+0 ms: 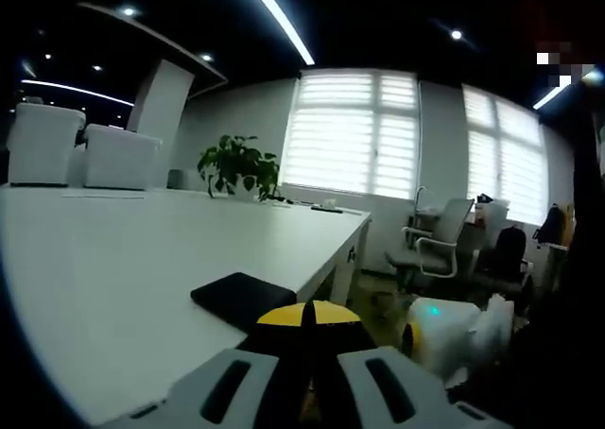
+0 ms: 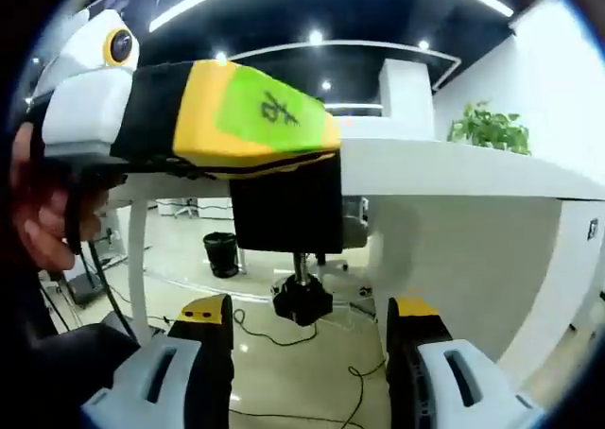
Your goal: Clamp the fixed fixture on the desktop, loosen the retaining clip, secure it to the edge of the desk, and tighten the retaining clip.
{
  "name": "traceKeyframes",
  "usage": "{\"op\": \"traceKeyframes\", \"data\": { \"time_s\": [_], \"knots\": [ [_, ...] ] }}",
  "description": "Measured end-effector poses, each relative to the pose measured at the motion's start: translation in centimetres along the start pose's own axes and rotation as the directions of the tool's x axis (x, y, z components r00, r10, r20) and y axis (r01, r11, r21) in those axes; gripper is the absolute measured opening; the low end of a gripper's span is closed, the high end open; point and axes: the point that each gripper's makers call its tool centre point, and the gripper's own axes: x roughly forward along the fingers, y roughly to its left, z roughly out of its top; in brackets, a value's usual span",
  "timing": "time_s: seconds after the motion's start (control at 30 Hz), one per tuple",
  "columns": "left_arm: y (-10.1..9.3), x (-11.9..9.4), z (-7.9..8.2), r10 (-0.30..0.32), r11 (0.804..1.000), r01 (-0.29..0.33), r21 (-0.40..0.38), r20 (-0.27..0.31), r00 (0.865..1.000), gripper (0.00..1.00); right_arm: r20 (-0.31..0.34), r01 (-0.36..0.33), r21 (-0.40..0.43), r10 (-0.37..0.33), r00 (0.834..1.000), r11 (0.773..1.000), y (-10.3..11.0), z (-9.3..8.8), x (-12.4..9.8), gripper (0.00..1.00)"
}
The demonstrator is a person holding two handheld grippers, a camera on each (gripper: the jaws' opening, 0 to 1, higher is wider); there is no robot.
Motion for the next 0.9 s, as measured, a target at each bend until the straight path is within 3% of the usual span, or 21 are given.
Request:
{"op": "traceKeyframes", "data": {
  "time_s": [0.27,0.3,0.37,0.4,0.43,0.5,0.63,0.77,0.83,0.9],
  "knots": [
    [0.0,0.0,0.0,-0.007,1.0,0.007,-0.006,0.005,1.0,0.01,0.008,0.043,-0.027,-0.043,0.999,0.999,0.3,0.4,1.0,0.6],
    [0.0,0.0,0.0,-0.007,1.0,0.007,-0.006,0.006,1.0,0.01,0.01,0.045,-0.027,-0.044,0.999,0.999,0.2,0.4,1.1,0.55],
    [0.0,0.0,0.0,-0.008,1.0,0.008,-0.007,0.007,1.0,0.01,0.022,0.042,-0.033,-0.042,0.999,0.999,0.3,0.7,1.0,0.29],
    [0.0,0.0,0.0,-0.008,1.0,0.008,-0.008,0.008,1.0,0.01,0.013,0.053,-0.068,-0.052,0.999,0.996,0.1,0.7,0.7,0.25],
    [0.0,-0.1,0.1,-0.006,1.0,0.006,-0.009,0.013,1.0,0.01,0.027,0.078,-0.112,-0.076,0.997,0.991,-0.7,1.0,0.5,0.24],
    [-0.2,-0.2,0.1,-0.009,1.0,0.009,-0.007,0.01,1.0,0.01,0.03,0.044,-0.061,-0.042,0.999,0.997,-0.2,0.8,0.1,0.23],
    [-0.2,-0.3,0.1,-0.003,1.0,0.003,-0.006,0.008,1.0,0.01,0.015,0.02,-0.073,-0.019,1.0,0.997,0.1,0.8,0.0,0.23],
    [-0.2,-0.3,0.0,-0.003,1.0,0.003,-0.004,0.002,1.0,0.01,0.014,-0.102,-0.1,0.104,0.995,0.99,0.6,0.8,-0.3,0.23],
    [-0.1,-0.3,0.0,-0.004,1.0,0.004,-0.001,-0.005,1.0,0.01,0.017,-0.205,-0.11,0.208,0.978,0.973,0.9,0.9,-0.4,0.23],
    [-0.1,-0.3,0.0,-0.003,1.0,0.003,0.002,-0.01,1.0,0.01,0.007,-0.333,-0.146,0.338,0.941,0.931,1.2,0.9,-0.5,0.23]
  ]
}}
